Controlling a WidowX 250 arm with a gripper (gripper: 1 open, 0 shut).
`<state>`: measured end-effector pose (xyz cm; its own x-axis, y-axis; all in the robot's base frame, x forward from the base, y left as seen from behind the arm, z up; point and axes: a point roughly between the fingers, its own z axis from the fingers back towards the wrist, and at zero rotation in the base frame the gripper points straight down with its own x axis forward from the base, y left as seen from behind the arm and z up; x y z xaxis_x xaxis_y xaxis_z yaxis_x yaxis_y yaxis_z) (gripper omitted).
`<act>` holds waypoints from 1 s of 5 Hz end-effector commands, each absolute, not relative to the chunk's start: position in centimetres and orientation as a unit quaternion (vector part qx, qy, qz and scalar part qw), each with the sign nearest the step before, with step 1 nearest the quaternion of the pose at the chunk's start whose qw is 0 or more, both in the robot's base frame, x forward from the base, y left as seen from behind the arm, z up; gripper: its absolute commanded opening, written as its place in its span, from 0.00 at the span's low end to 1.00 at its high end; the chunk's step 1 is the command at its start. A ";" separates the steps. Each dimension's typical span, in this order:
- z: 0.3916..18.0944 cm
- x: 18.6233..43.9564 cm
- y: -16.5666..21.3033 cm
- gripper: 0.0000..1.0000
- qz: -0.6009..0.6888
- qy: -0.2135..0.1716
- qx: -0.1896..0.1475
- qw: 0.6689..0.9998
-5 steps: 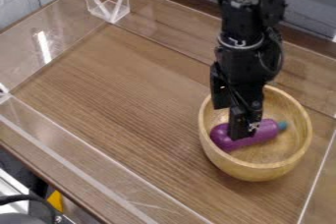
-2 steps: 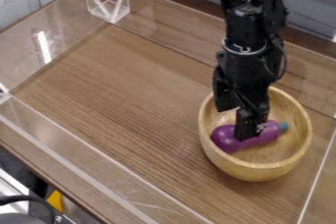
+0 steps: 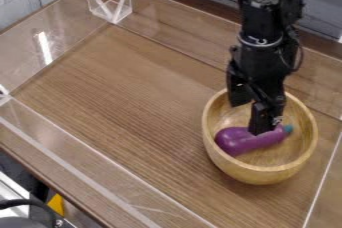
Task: Remove the purple eggplant from inside the brown bowl and put it on the table
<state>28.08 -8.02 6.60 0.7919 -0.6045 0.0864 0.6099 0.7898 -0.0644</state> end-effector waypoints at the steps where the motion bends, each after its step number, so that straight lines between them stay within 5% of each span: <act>1: 8.1 29.5 -8.9 1.00 -0.334 -0.056 -0.044 0.940; 4: 4.9 27.6 -9.3 1.00 -0.280 -0.056 -0.042 0.957; 5: 4.2 26.9 -9.1 0.00 -0.284 -0.055 -0.044 0.956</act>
<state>26.58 -9.00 3.52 0.8390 -0.5340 0.1041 0.5414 0.8385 -0.0617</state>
